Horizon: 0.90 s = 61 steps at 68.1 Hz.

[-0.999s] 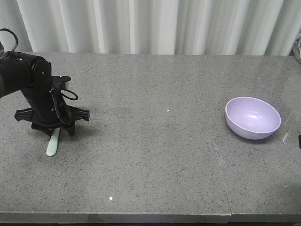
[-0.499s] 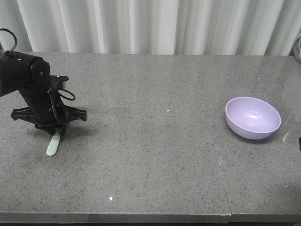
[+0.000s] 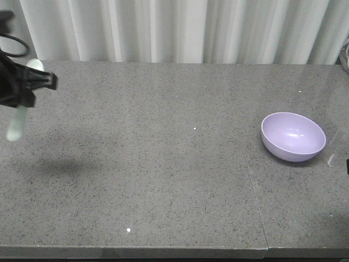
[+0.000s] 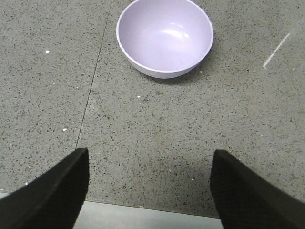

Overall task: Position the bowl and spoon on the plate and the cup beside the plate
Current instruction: 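Lift the spoon with the left gripper, then grasp the lavender bowl rim with the right gripper and lift it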

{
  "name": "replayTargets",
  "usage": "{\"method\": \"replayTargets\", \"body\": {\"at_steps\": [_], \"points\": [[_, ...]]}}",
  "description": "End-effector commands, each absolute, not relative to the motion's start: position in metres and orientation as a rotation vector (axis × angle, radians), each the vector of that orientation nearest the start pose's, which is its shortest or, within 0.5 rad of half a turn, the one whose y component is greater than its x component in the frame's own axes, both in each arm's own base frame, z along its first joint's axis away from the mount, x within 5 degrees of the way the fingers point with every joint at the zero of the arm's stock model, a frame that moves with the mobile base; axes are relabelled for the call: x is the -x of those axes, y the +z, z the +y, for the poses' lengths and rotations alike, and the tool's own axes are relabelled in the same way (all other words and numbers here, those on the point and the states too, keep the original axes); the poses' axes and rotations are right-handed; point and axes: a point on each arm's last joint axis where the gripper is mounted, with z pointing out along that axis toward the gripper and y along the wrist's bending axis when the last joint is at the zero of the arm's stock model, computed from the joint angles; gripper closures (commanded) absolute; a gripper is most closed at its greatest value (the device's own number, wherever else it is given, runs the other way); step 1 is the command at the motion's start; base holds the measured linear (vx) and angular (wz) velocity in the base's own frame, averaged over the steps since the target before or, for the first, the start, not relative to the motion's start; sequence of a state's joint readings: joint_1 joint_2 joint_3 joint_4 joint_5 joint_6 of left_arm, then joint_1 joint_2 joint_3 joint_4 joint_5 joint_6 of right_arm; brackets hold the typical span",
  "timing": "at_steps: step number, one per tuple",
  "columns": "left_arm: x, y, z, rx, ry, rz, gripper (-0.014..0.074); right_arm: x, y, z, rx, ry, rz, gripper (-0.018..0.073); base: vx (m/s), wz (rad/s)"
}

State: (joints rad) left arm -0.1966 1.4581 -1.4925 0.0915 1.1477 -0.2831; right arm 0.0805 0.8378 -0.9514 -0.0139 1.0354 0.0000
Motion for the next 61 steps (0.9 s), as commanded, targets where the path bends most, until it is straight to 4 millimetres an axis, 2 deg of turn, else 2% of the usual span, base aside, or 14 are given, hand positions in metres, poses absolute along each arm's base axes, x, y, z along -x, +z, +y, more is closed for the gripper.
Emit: {"method": "replayTargets", "body": {"at_steps": [1,15,28,35,43,61], "points": [[-0.262,0.424,-0.044,0.086,-0.082,2.449,0.0603,-0.144,0.376,0.009,0.089,0.015,2.316,0.0035,0.00,0.00],[-0.225,0.448,-0.036,0.087,-0.091,2.397,0.0603,-0.144,0.376,0.009,0.089,0.015,2.316,0.0035,0.00,0.00],[-0.214,0.455,-0.034,0.089,-0.100,2.364,0.0603,-0.146,0.377,0.009,0.001,0.052,2.296,0.0035,0.00,0.00],[-0.213,0.456,-0.034,0.089,-0.100,2.363,0.0603,-0.154,0.379,0.007,-0.059,0.048,2.256,0.0035,0.00,0.00],[-0.213,0.456,-0.034,0.089,-0.100,2.363,0.0603,-0.172,0.378,0.005,-0.077,-0.006,2.262,0.0035,0.00,0.00],[-0.212,0.455,-0.034,0.090,-0.098,2.375,0.0603,-0.240,0.376,0.005,-0.071,-0.096,2.328,0.0035,0.00,0.00]]}}
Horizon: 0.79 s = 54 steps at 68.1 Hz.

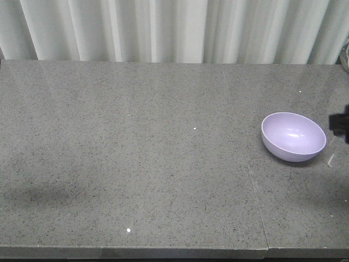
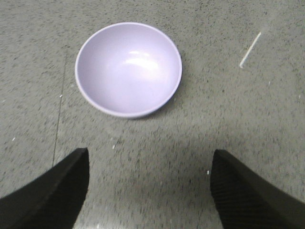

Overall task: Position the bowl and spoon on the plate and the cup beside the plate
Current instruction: 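Grasp the lavender bowl rim with the right gripper and lift it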

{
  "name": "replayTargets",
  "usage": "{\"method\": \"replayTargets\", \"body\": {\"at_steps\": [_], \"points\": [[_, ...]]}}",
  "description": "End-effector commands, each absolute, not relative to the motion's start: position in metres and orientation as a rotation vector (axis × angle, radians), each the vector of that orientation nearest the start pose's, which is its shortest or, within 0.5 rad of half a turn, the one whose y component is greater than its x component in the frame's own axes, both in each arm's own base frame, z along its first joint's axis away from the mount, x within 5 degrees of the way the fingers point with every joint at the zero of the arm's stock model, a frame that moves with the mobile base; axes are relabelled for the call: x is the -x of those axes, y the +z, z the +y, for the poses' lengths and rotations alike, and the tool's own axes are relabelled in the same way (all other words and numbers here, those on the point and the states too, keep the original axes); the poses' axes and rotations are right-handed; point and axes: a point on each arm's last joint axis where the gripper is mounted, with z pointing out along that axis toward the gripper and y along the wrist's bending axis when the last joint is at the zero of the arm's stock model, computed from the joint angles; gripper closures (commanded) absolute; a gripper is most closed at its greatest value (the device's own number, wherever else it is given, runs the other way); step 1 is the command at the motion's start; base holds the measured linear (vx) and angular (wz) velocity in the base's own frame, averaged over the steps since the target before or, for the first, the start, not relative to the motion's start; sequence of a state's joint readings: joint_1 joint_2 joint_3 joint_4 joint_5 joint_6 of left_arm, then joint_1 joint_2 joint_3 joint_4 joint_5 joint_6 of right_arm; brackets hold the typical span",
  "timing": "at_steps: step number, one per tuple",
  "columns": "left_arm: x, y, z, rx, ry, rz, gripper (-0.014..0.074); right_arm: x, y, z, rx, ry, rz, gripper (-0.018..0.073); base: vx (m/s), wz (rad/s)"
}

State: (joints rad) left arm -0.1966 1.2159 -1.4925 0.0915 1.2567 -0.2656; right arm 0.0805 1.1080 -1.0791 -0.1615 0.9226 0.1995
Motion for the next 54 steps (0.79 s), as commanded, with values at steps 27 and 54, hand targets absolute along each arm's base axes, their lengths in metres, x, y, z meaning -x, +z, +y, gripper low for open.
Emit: {"method": "replayTargets", "body": {"at_steps": [27,54], "points": [[-0.212,0.455,-0.034,0.090,-0.098,2.377,0.0603,-0.328,0.328,-0.045,-0.171,-0.010,2.442,0.0035,0.00,0.00],[-0.212,0.455,-0.034,0.090,-0.098,2.377,0.0603,-0.370,0.261,-0.057,-0.160,0.071,2.536,0.0035,0.00,0.00]]}}
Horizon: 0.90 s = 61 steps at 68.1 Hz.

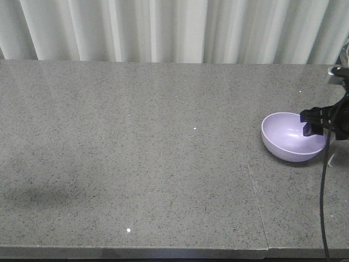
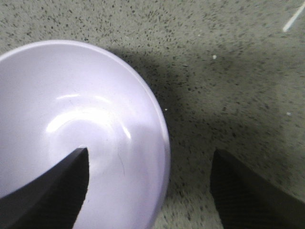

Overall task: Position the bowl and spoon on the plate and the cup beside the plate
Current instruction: 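Grasp the lavender bowl rim with the right gripper and lift it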

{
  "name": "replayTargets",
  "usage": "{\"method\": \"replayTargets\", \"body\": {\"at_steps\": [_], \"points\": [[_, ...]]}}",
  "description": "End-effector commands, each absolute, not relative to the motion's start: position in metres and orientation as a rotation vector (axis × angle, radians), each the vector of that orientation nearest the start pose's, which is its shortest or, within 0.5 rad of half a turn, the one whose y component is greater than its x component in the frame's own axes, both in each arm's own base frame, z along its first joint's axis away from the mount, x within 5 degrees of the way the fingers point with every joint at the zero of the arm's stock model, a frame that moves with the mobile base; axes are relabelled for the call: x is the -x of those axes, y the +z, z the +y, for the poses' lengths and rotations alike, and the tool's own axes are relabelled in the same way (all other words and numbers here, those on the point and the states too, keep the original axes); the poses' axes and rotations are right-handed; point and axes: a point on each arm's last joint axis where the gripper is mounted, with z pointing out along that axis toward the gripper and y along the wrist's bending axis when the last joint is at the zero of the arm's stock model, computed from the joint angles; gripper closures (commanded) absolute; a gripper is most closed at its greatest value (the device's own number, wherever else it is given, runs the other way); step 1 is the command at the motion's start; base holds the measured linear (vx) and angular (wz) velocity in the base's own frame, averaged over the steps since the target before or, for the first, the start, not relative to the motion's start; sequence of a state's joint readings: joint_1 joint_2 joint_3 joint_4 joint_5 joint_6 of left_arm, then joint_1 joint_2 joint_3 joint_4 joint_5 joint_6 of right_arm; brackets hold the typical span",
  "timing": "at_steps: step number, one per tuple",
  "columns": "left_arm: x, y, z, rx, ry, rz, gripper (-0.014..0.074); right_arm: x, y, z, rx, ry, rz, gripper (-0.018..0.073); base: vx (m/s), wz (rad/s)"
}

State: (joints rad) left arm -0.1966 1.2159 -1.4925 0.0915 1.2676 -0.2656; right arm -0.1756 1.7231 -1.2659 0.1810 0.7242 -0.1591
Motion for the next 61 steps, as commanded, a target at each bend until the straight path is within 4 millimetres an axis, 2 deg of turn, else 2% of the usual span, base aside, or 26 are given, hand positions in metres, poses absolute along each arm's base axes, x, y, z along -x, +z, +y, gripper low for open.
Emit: {"method": "replayTargets", "body": {"at_steps": [1,10,17,33,46,55,61], "points": [[-0.212,0.455,-0.034,0.090,-0.098,2.377,0.0603,-0.371,0.259,-0.057,-0.161,0.071,2.540,0.0035,0.00,0.00],[-0.212,0.455,-0.034,0.090,-0.098,2.377,0.0603,-0.377,0.243,-0.058,-0.169,0.077,2.576,0.0071,0.00,0.00],[-0.212,0.455,-0.034,0.090,-0.098,2.377,0.0603,-0.378,0.239,-0.059,-0.178,0.081,2.586,0.0174,0.00,0.00],[-0.212,0.455,-0.034,0.090,-0.098,2.377,0.0603,-0.376,0.242,-0.058,-0.168,0.079,2.584,0.0577,0.00,0.00],[-0.212,0.455,-0.034,0.090,-0.098,2.377,0.0603,-0.366,0.261,-0.056,-0.155,0.082,2.572,0.0569,0.00,0.00],[-0.212,0.455,-0.034,0.090,-0.098,2.377,0.0603,-0.348,0.293,-0.052,-0.123,0.075,2.526,0.0566,0.00,0.00],[-0.212,0.455,-0.034,0.090,-0.098,2.377,0.0603,-0.329,0.324,-0.048,-0.107,0.065,2.466,0.0566,0.00,0.00]]}}
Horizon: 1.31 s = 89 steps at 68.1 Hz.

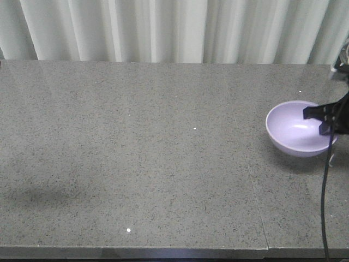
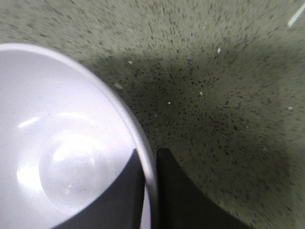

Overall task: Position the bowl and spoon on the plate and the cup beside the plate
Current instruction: 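Grasp the lavender bowl rim with the right gripper and lift it, then drive the base holding spoon and bowl to the counter with the plate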

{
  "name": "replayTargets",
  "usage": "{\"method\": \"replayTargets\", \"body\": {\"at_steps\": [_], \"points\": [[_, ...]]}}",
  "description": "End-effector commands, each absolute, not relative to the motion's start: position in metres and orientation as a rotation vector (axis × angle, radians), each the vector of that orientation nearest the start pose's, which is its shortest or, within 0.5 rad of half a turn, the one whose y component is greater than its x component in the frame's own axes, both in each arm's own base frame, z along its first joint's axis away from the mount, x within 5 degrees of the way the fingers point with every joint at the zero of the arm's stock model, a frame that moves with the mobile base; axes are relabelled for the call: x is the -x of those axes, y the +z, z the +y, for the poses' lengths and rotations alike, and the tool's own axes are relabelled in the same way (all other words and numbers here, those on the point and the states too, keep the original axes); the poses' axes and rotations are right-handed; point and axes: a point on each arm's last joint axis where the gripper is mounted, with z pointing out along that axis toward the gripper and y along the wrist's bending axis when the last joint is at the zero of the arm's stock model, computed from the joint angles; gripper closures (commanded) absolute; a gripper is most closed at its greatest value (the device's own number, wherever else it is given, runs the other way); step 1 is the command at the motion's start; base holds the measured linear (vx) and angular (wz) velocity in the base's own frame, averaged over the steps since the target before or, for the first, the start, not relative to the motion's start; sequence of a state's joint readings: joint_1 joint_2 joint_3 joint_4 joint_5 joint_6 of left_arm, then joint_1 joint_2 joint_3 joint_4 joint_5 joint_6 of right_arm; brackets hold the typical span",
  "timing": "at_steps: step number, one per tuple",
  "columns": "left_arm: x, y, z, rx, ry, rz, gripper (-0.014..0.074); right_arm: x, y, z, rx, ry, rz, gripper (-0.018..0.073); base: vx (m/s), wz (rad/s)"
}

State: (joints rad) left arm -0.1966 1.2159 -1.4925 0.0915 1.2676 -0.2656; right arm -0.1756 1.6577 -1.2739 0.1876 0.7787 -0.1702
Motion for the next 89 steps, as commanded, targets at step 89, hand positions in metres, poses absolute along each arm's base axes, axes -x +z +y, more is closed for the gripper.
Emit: {"method": "replayTargets", "body": {"at_steps": [89], "points": [[-0.212,0.455,-0.034,0.090,-0.098,2.377,0.0603,-0.137,0.453,-0.009,0.007,0.025,2.180,0.0566,0.00,0.00]]}}
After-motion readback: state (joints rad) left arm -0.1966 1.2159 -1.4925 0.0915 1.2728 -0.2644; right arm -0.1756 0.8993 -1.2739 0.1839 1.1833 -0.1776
